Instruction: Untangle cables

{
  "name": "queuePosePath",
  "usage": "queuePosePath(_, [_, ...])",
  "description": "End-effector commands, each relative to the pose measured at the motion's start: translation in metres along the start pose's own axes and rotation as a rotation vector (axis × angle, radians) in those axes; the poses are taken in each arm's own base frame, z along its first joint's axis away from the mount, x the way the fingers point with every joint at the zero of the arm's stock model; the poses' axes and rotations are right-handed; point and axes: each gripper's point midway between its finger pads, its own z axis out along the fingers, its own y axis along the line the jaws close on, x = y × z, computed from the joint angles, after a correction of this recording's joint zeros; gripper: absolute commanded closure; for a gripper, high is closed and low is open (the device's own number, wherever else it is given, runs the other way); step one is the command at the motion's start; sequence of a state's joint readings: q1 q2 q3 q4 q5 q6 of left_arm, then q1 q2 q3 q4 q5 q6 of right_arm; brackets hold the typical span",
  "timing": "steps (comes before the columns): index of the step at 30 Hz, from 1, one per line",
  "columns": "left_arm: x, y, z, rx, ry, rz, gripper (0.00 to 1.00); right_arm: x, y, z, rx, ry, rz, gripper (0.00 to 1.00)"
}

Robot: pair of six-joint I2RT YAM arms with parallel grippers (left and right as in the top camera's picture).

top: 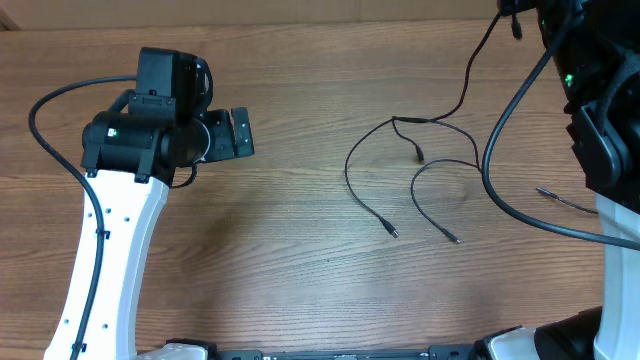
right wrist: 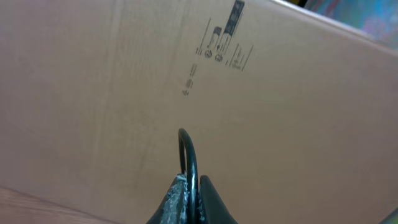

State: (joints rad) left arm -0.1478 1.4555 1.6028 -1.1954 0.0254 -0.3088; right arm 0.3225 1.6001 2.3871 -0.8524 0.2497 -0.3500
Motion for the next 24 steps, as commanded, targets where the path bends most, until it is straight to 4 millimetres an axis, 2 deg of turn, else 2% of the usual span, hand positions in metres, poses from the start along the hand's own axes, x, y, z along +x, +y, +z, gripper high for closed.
queuePosePath(1, [-0.021,-0.006,-0.003,0.027,-0.087,-0.01,0.0,-0.006,-0.006,-0.006,0.021,-0.016,0.105,0.96])
queuePosePath(2, [-0.023,-0.011,-0.004,0.055,-0.093,-0.013,0.01,-0.006,-0.006,-0.007,0.021,-0.017,0.119,0.96])
queuePosePath(5, [-0.013,-0.029,-0.001,0.161,-0.041,-0.004,0.0,-0.006,-0.008,-0.012,0.021,-0.014,0.123,0.96])
queuePosePath(9, [0.018,-0.066,0.022,0.326,0.095,0.188,0.0,-0.01,-0.003,-0.019,-0.016,-0.025,0.179,0.96])
queuePosePath(10, [0.031,-0.087,0.032,0.408,0.155,0.263,0.05,-0.009,-0.001,-0.019,-0.027,-0.02,0.179,0.96])
queuePosePath(11, [0.036,-0.095,0.034,0.443,0.171,0.304,0.07,-0.007,0.0,-0.019,-0.031,-0.013,0.177,0.96])
queuePosePath(12, [0.046,-0.112,0.04,0.513,0.198,0.39,0.09,-0.004,0.0,-0.019,-0.033,0.002,0.174,0.96])
queuePosePath(15, [0.062,-0.152,0.061,0.612,0.2,0.591,0.0,0.004,0.001,-0.021,-0.033,0.037,0.165,0.96])
queuePosePath(18, [0.065,-0.175,0.078,0.649,0.162,0.717,0.0,0.007,-0.007,-0.023,-0.009,0.046,0.175,0.96])
queuePosePath(20, [0.062,-0.192,0.096,0.67,0.124,0.758,0.0,0.012,-0.024,-0.024,0.028,0.053,0.247,0.96])
queuePosePath(22, [0.062,-0.203,0.121,0.681,0.114,0.778,0.0,0.013,-0.033,-0.029,-0.016,0.047,0.274,0.96])
queuePosePath(24, [0.066,-0.208,0.138,0.688,0.11,0.817,0.0,0.009,-0.034,-0.036,-0.078,0.026,0.278,0.96])
